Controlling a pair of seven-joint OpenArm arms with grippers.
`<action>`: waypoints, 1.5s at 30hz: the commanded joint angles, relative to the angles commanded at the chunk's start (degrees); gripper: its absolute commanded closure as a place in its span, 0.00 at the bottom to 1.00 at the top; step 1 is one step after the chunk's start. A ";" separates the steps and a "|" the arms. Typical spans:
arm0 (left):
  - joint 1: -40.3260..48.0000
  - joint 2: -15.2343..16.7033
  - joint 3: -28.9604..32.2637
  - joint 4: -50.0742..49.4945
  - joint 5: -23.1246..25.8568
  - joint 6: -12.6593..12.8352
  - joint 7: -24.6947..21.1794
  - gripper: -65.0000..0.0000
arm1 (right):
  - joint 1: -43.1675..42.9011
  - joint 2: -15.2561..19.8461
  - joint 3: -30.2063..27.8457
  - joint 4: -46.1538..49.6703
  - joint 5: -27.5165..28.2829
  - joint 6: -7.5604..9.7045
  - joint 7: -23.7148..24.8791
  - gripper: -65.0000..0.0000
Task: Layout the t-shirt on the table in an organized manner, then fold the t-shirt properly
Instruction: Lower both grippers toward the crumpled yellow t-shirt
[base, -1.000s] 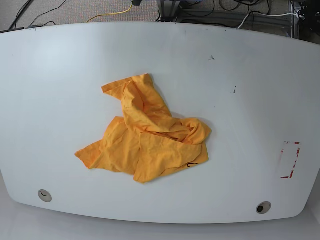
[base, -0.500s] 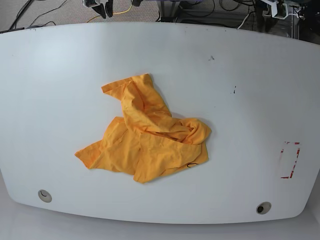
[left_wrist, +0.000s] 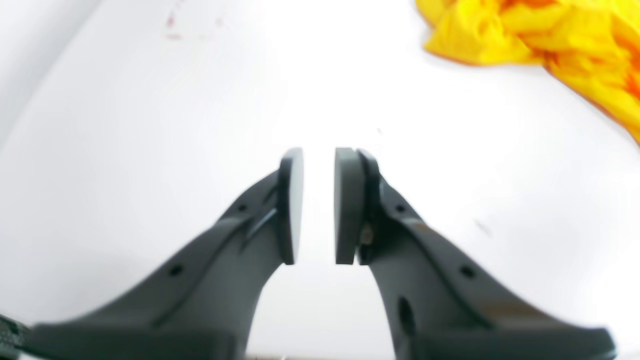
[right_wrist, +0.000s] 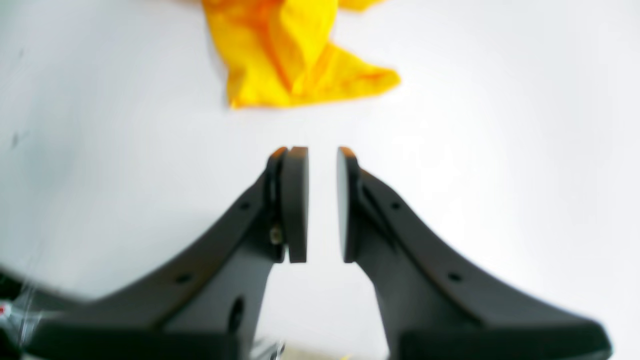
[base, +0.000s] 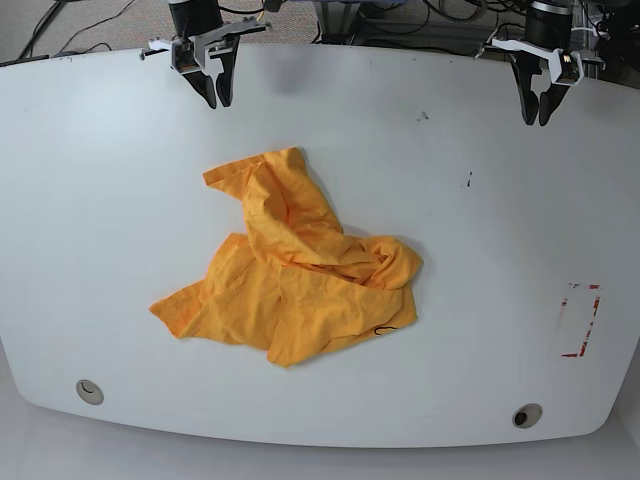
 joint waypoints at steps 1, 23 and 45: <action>-0.79 -0.09 0.00 0.00 0.00 0.00 0.88 0.68 | 1.23 -0.35 -0.44 0.00 0.00 0.00 -0.97 0.68; -14.15 -0.26 0.35 0.09 -0.09 -9.49 8.09 0.41 | 23.30 -5.63 4.48 -0.53 0.44 0.70 -27.43 0.39; -14.95 0.09 0.26 0.09 -0.35 -11.69 11.43 0.41 | 31.03 -5.98 26.29 -7.91 41.41 5.27 -48.88 0.40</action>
